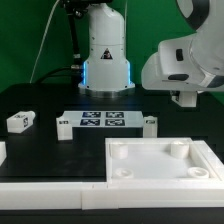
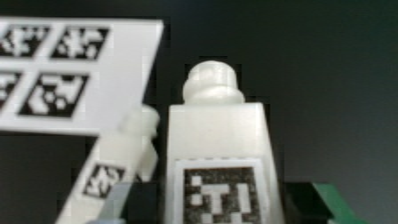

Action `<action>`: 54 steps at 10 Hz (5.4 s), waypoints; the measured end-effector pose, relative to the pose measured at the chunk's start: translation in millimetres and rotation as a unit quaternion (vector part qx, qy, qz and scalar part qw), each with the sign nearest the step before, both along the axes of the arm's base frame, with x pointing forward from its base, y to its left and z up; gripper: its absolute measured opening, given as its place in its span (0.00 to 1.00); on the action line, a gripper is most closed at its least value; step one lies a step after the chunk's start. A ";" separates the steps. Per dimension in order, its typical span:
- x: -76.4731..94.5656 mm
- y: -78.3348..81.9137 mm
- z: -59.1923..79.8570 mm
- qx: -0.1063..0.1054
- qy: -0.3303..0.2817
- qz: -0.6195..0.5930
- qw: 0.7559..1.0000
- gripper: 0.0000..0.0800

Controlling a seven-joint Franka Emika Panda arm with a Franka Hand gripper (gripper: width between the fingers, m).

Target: Assemble one leg

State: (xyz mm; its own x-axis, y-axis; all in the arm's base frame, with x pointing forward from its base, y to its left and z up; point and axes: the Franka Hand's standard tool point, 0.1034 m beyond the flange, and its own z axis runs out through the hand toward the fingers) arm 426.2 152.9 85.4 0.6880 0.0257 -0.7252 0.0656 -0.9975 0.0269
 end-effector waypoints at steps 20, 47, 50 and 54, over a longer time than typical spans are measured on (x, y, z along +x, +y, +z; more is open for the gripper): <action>101.7 -32.2 17.3 0.107 -0.547 0.063 0.828 0.36; 188.3 -33.8 -9.6 0.124 -0.587 0.127 0.790 0.36; 184.7 -33.9 -20.0 0.124 -0.584 0.128 0.792 0.36; 187.2 -33.0 -20.9 0.122 -0.609 0.125 0.773 0.36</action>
Offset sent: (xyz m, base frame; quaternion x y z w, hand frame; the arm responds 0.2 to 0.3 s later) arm 0.0000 0.0000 0.0000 0.0000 0.1790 0.0000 0.9838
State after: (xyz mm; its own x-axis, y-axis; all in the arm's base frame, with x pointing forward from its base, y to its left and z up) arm 613.3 119.9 64.5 0.8080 0.3024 0.5056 0.3317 -0.9428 0.0339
